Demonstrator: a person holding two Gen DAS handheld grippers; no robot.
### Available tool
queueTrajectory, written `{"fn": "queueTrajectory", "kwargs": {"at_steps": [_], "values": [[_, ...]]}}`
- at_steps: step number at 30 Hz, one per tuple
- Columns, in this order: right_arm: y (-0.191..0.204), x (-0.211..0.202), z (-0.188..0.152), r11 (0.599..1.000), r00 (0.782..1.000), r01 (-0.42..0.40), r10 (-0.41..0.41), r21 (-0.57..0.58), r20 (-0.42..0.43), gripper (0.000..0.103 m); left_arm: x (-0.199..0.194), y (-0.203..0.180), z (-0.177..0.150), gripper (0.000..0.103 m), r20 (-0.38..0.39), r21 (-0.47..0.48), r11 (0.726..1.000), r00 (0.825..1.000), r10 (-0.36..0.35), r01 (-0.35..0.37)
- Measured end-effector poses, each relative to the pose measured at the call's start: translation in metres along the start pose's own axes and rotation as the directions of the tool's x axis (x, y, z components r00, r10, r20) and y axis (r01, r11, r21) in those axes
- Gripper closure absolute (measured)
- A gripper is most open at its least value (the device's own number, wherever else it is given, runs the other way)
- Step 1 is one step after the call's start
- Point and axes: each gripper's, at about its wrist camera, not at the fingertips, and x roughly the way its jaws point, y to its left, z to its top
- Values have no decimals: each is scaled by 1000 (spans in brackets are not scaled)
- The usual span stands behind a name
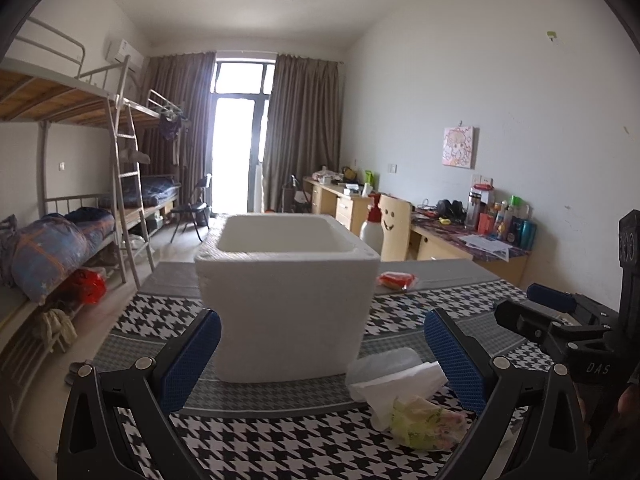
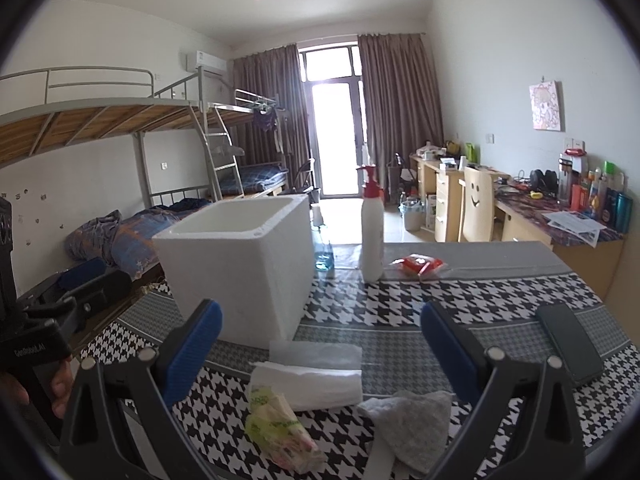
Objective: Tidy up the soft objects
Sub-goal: 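Move both grippers back from the box toward the tissue pack and grey cloth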
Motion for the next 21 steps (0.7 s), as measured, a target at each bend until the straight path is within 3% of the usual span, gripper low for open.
{"fn": "queueTrajectory", "kwargs": {"at_steps": [11,21], "values": [[-15,-5,-9,999,999,49,-49,14,-25,2,14,-17,-11,1,-59,12,997,996,-69,70],[-30,-8,-18,995,994,92,-90,26,-59,2,27,-41,-25,1,-136,42,987,980,-148,155]]}}
